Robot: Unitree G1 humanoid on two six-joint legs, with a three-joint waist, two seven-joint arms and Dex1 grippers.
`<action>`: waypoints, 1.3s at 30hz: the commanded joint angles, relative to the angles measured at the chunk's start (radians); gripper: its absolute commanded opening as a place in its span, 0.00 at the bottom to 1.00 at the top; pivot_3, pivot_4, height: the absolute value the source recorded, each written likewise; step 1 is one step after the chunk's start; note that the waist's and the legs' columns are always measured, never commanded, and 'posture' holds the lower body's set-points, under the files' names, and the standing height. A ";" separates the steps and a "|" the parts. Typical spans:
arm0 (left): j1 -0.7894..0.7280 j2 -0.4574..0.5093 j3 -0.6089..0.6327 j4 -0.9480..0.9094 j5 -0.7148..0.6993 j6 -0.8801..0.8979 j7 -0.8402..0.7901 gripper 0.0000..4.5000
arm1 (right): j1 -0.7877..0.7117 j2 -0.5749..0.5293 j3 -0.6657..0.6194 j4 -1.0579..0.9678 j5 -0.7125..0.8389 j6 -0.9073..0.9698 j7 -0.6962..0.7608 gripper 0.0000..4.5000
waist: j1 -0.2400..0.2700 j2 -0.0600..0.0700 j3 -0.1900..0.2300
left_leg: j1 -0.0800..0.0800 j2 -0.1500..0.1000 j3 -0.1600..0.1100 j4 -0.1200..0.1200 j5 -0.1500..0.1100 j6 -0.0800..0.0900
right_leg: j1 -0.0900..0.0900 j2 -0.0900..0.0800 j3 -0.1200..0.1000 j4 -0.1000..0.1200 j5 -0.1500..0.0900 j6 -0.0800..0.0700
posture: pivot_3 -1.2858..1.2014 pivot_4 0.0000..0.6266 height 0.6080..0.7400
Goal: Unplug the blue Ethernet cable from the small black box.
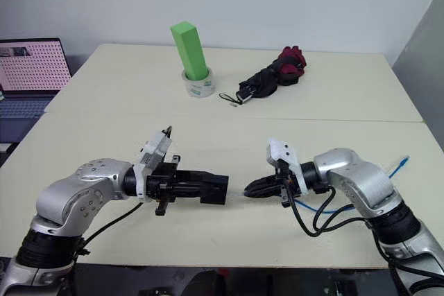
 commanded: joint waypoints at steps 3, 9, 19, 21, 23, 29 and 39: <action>-0.001 -0.001 0.006 0.006 0.016 -0.037 -0.002 0.18 | 0.007 -0.008 -0.035 -0.036 -0.004 -0.019 0.016 0.00 | 0.000 0.000 0.000 | 0.000 0.000 0.000 0.000 0.000 0.000 | 0.000 0.000 0.000 0.000 0.000 0.000 | 0.52 0.24 1.00; 0.006 -0.022 0.037 0.033 0.056 -0.079 0.064 0.18 | -0.010 0.011 -0.103 0.092 -0.095 -0.117 -0.076 0.00 | 0.000 0.000 0.000 | 0.000 0.000 0.000 0.000 -0.001 0.003 | 0.000 0.000 0.000 0.000 0.000 0.000 | 0.52 0.24 1.00; 0.023 -0.145 0.031 0.107 0.231 -0.258 0.285 0.18 | -0.159 0.224 -0.176 0.741 -0.475 -0.561 -0.591 0.00 | -0.003 0.000 0.000 | -0.001 0.000 0.003 -0.001 0.000 -0.001 | -0.002 0.000 0.002 0.001 0.000 0.000 | 0.52 0.24 1.00; 0.027 -0.159 0.032 0.117 0.250 -0.281 0.303 0.18 | -0.160 0.232 -0.192 0.749 -0.466 -0.554 -0.575 0.15 | -0.003 0.000 0.000 | -0.001 0.000 0.004 -0.001 0.000 -0.001 | -0.003 0.000 0.002 0.001 0.000 0.000 | 0.52 0.24 1.00; 0.033 -0.173 0.041 0.126 0.269 -0.306 0.331 0.18 | -0.144 0.222 -0.209 0.699 -0.443 -0.531 -0.534 0.20 | -0.003 0.000 0.000 | -0.001 0.000 0.004 -0.001 0.000 -0.001 | -0.003 0.000 0.003 0.001 0.000 0.000 | 0.52 0.24 1.00; 0.024 -0.235 0.098 0.211 0.368 -0.440 0.509 0.18 | -0.053 0.147 -0.245 0.392 -0.331 -0.418 -0.361 0.54 | 0.000 0.000 0.000 | -0.001 0.001 0.004 -0.001 0.000 -0.001 | -0.003 0.000 0.002 0.001 0.000 0.000 | 0.52 0.24 1.00; -0.033 -0.321 0.192 0.495 0.489 -0.679 0.765 0.18 | 0.033 0.161 -0.199 -0.062 -0.100 -0.139 -0.276 0.76 | 0.001 -0.001 0.000 | -0.001 0.001 0.002 0.000 0.000 0.000 | -0.002 0.000 0.001 0.002 0.000 0.000 | 0.52 0.24 1.00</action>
